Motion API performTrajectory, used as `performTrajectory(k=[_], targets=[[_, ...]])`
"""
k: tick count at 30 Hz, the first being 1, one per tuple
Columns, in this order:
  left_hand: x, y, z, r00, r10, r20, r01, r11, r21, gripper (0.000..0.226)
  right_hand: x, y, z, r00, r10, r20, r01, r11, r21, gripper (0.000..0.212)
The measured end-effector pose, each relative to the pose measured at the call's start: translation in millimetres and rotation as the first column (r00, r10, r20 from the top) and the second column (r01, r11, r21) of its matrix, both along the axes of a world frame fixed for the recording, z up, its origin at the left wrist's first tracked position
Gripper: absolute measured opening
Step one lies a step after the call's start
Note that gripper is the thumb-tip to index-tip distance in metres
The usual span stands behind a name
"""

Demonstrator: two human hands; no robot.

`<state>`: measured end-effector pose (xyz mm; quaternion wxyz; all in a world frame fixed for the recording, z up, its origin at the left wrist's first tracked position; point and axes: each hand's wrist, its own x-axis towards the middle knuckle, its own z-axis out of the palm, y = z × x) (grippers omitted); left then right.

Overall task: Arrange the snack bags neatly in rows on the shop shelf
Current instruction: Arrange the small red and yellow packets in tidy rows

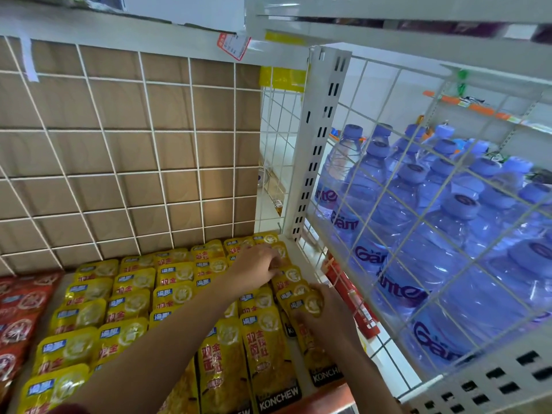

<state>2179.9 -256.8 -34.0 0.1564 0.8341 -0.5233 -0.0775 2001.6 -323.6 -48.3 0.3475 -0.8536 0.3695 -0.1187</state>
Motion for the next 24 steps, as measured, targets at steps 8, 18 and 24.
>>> performTrajectory(k=[8, 18, 24], targets=[[4, -13, 6, 0.996, 0.014, -0.083, -0.003, 0.992, 0.123, 0.026, 2, -1, 0, 1.000, 0.022, -0.017, -0.022, 1.000, -0.011, 0.056], [16, -24, 15, 0.980, -0.025, -0.198, 0.063, 0.980, 0.190, 0.021, 1, -2, 2, 0.998, 0.039, 0.044, -0.040, 0.999, 0.017, 0.055], [26, -25, 16, 0.961, -0.024, -0.274, 0.047, 0.996, 0.077, 0.014, 2, -2, 0, 0.998, 0.027, 0.060, -0.029, 0.999, 0.022, 0.054]])
